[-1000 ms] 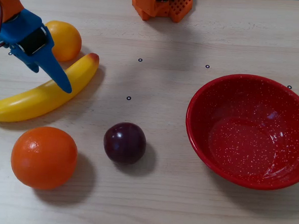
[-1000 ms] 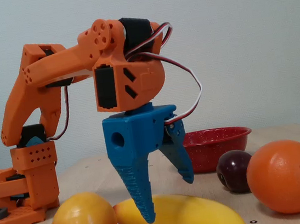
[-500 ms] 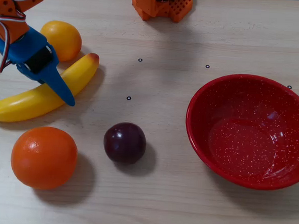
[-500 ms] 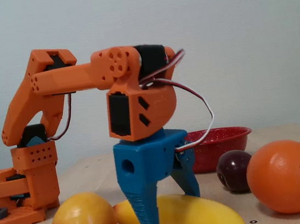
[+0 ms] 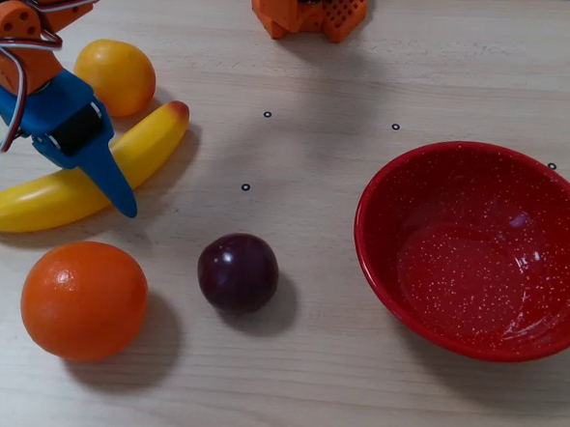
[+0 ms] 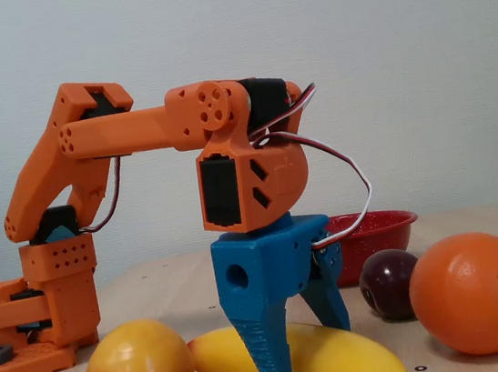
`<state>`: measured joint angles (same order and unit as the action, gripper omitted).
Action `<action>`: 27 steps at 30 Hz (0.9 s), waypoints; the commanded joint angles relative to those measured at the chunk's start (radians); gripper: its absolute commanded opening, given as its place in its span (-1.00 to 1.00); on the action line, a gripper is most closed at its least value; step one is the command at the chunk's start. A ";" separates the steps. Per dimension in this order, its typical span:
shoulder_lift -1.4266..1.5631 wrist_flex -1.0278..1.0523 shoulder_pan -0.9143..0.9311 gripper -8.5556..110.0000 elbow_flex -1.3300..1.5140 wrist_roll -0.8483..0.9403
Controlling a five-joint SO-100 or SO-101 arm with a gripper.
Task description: Put banana in the red bowl.
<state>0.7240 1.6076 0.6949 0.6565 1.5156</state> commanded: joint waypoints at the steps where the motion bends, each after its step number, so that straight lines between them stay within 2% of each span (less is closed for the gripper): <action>1: 0.038 -0.021 -0.015 -0.33 -0.083 -0.003; 21: 0.041 -0.057 -0.003 -0.46 -0.060 0.009; 27: 0.041 -0.058 -0.003 -0.57 -0.060 0.015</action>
<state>0.7240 1.5677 0.6918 0.6565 1.5171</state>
